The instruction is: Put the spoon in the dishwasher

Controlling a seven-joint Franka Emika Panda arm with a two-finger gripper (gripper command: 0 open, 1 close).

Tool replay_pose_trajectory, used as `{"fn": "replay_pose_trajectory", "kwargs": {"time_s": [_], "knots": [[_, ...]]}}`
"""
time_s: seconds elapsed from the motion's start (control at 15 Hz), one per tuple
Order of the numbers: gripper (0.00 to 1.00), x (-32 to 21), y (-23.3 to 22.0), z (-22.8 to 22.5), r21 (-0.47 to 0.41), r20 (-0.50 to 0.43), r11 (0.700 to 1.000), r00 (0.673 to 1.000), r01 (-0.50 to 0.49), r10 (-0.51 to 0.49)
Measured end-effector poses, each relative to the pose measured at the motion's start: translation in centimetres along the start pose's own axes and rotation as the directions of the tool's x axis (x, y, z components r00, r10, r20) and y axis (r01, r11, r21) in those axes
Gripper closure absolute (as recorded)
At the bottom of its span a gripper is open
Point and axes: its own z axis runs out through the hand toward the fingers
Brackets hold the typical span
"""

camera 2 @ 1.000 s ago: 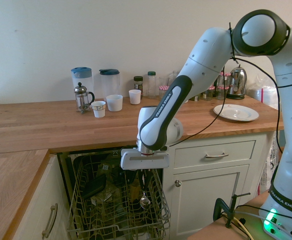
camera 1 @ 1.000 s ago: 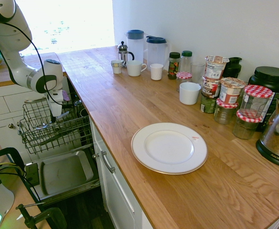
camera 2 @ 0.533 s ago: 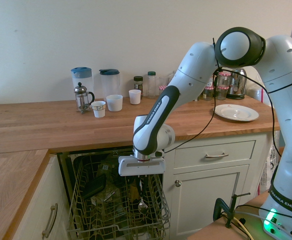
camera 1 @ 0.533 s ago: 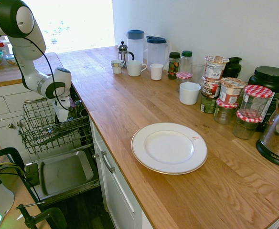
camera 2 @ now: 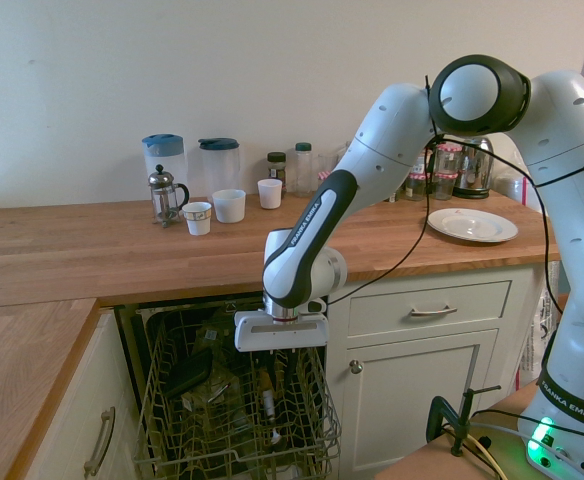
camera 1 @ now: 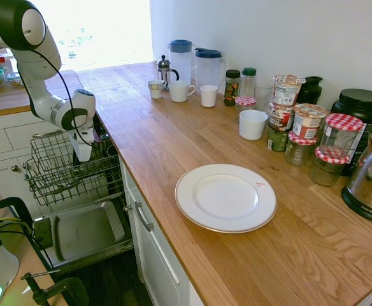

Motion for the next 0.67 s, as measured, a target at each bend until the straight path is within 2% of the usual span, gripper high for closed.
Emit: {"fn": "replay_pose_trajectory", "kwargs": {"time_s": [0.13,0.33,0.67], "knots": [[0.00,-0.2,0.0,-0.2,0.003,-0.002,1.000,1.000,0.005,-0.005],[0.00,-1.6,1.3,-2.8,0.025,-0.029,1.000,1.000,0.003,-0.002],[0.00,-4.6,5.8,-11.5,0.059,-0.124,0.998,0.992,-0.030,0.037]]}}
